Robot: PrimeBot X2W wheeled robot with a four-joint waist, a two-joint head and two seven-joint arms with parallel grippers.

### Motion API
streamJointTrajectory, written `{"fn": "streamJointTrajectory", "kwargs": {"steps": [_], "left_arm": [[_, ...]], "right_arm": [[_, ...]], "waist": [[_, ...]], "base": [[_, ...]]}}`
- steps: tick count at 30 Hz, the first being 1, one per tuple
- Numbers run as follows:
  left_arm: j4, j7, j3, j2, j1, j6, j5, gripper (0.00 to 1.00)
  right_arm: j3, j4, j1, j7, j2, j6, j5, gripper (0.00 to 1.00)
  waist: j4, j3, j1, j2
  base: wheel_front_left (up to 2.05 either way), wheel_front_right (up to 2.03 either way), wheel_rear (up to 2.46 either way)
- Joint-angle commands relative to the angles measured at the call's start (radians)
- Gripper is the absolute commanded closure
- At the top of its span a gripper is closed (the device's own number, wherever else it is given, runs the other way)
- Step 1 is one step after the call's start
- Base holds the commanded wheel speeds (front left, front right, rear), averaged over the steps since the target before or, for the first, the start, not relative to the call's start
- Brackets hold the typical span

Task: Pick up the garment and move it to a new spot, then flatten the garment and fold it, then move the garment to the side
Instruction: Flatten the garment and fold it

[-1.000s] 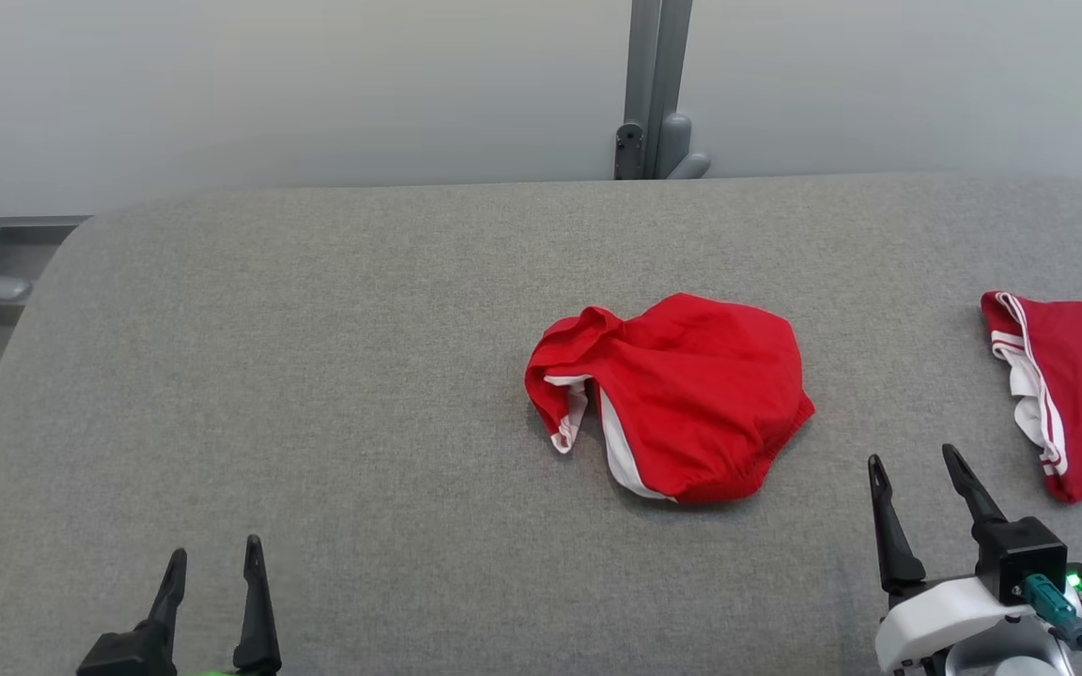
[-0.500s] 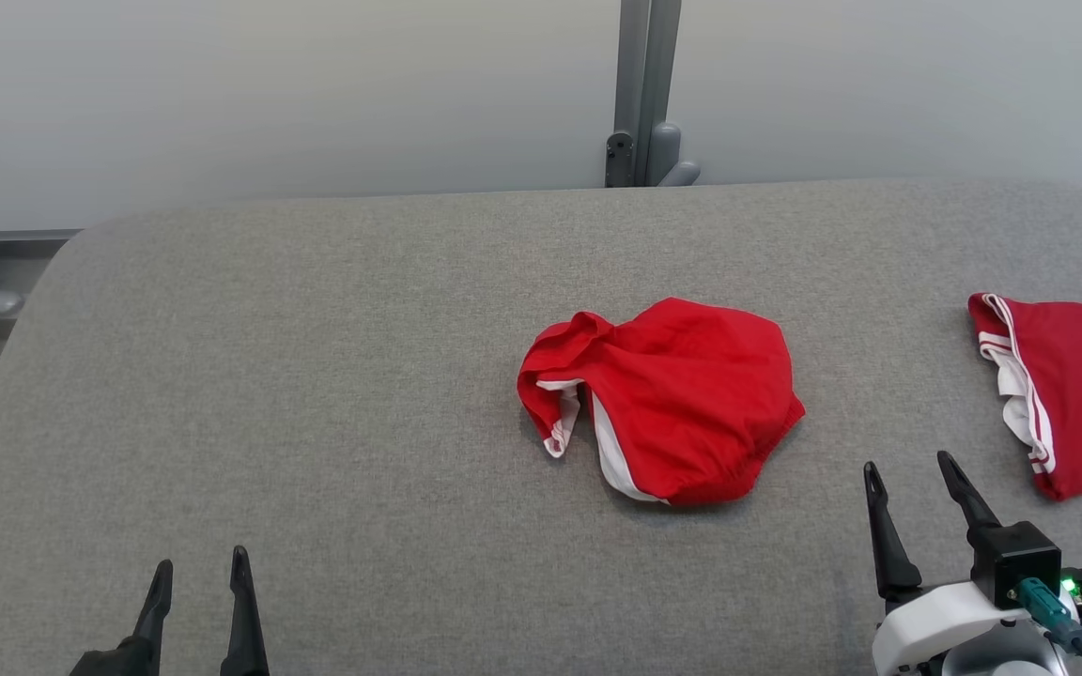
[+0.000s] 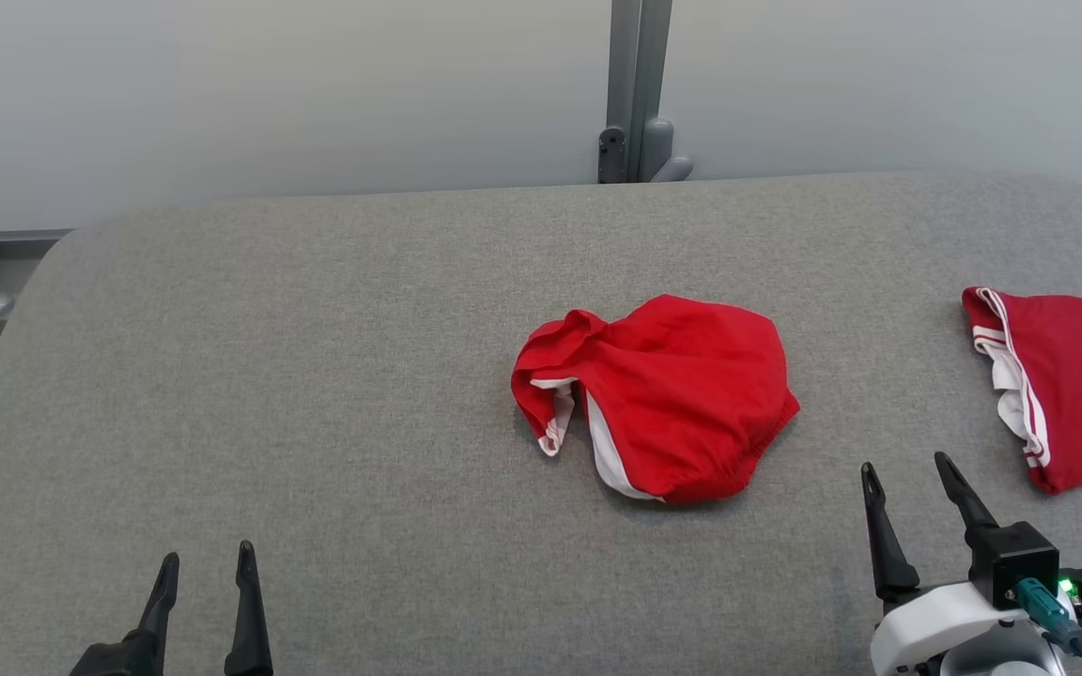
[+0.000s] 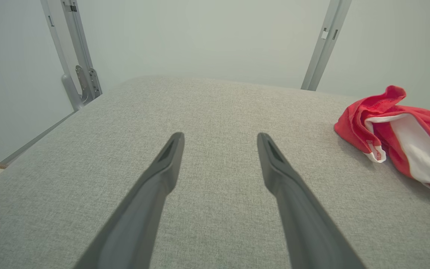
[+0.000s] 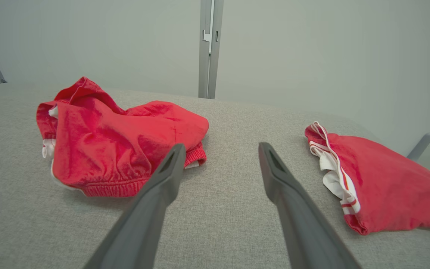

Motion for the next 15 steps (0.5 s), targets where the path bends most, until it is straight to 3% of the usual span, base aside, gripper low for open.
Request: {"fn": "streamJointTrajectory", "kwargs": {"steps": [1,15], "left_arm": [[0.003,-0.002,0.005,-0.001,-0.011,-0.005,0.006,0.00],[0.006,-0.002,-0.010,-0.004,-0.029,-0.016,0.000,0.00]], "right_arm": [[-0.002,0.000,0.005,-0.003,-0.003,-0.002,0.010,0.00],[0.005,-0.004,-0.009,-0.003,-0.003,-0.002,0.011,0.00]], "waist": [[0.000,0.002,0.0000,0.0105],[-0.002,0.028,0.0000,0.0105]], "base": [[0.00,0.00,0.00],[0.00,0.00,0.00]]}}
